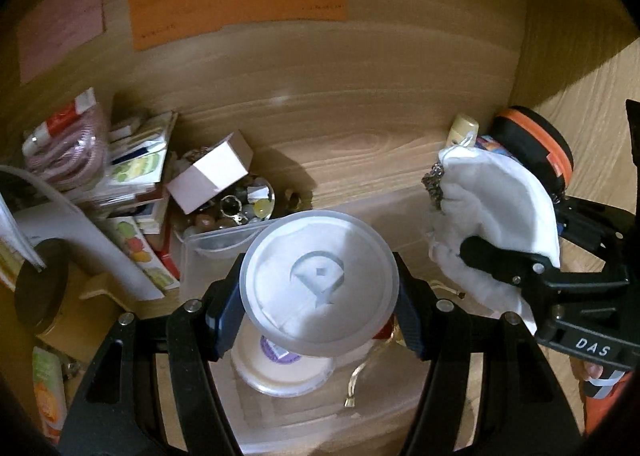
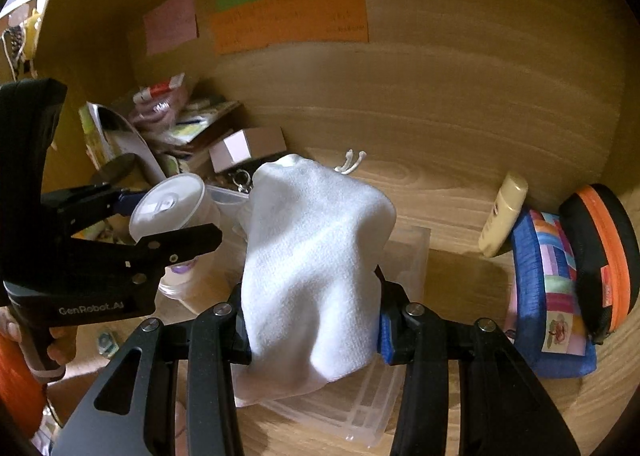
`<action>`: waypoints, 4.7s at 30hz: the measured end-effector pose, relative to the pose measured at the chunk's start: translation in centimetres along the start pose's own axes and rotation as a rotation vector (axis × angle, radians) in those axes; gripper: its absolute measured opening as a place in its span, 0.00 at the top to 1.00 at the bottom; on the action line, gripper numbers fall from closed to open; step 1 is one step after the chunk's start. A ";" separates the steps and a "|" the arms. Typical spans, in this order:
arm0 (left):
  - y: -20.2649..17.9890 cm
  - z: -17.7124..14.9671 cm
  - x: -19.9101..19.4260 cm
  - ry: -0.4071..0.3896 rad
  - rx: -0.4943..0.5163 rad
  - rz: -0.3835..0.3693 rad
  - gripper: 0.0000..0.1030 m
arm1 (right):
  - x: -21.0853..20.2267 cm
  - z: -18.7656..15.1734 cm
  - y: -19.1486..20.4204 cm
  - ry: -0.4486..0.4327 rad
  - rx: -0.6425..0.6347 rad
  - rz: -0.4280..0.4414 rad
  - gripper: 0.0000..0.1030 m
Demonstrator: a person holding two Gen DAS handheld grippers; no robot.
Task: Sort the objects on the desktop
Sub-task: 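Lift and carry the white lid and white cloth bag over the clear box, then release the white lid into the box with left tool while right tool drops the cloth bag, then withdraw both open tools from the box toward the remaining desk items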
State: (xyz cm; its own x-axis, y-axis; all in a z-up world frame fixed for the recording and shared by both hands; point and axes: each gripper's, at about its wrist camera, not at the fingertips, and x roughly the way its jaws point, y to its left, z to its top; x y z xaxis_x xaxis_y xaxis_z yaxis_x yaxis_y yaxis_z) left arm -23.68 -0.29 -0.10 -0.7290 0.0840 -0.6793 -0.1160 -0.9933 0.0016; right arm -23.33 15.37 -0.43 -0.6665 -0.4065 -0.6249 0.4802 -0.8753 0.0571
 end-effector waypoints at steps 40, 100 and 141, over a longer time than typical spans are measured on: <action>-1.4 0.0 6.8 0.157 0.071 0.033 0.37 | 5.4 -1.7 0.7 0.127 -0.092 -0.088 0.59; 1.2 -1.4 -7.8 -0.058 -0.005 0.108 0.06 | -5.2 -0.7 3.0 -0.048 -0.052 -0.018 0.06; 7.4 -17.1 -8.7 0.119 -0.099 0.133 0.04 | -5.6 -10.3 10.0 0.093 -0.034 0.041 0.02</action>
State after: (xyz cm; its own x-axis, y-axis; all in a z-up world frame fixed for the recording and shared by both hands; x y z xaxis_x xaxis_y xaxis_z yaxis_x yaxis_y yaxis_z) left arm -6.68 -9.78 -6.78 -0.6479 -0.0523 -0.7600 0.0467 -0.9985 0.0289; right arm -8.96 11.59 -4.38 -0.5912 -0.4141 -0.6921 0.5262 -0.8484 0.0582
